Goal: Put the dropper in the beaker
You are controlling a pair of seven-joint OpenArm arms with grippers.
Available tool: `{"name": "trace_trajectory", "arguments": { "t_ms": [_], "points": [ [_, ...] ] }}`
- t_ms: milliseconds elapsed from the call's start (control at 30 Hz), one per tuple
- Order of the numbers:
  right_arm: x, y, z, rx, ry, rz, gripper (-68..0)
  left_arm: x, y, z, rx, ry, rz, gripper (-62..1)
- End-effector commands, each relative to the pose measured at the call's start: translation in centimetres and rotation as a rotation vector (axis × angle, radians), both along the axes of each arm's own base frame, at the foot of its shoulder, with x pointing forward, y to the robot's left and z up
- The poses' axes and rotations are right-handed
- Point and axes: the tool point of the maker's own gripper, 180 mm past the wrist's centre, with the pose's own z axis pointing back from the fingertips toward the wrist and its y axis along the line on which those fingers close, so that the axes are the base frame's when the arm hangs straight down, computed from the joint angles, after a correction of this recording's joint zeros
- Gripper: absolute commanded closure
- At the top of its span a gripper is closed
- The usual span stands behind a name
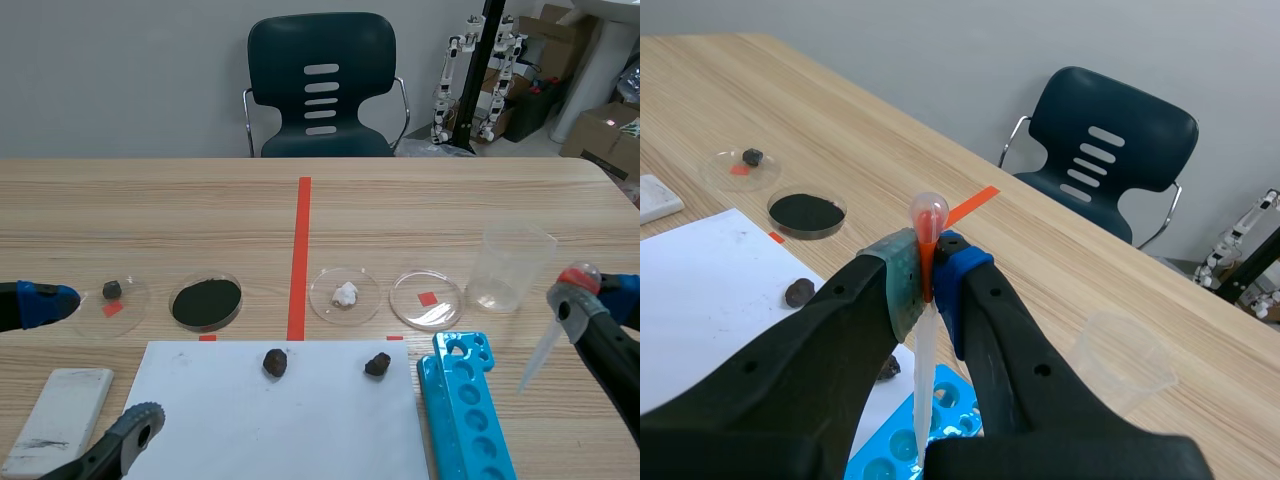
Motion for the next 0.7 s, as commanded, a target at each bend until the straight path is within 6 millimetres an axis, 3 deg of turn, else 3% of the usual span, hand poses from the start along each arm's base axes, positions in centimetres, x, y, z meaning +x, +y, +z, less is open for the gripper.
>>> {"name": "trace_trajectory", "arguments": {
  "t_ms": [0,667],
  "points": [
    [0.15,0.04,0.58,0.025,-0.023,0.000,-1.1,0.19,-0.25,0.76,-0.028,-0.021,0.002,-62.2],
    [0.20,-0.01,0.32,0.017,-0.011,-0.004,-1.1,0.19,-0.25,0.76,-0.028,-0.021,0.002,-62.2]
  ]
}}
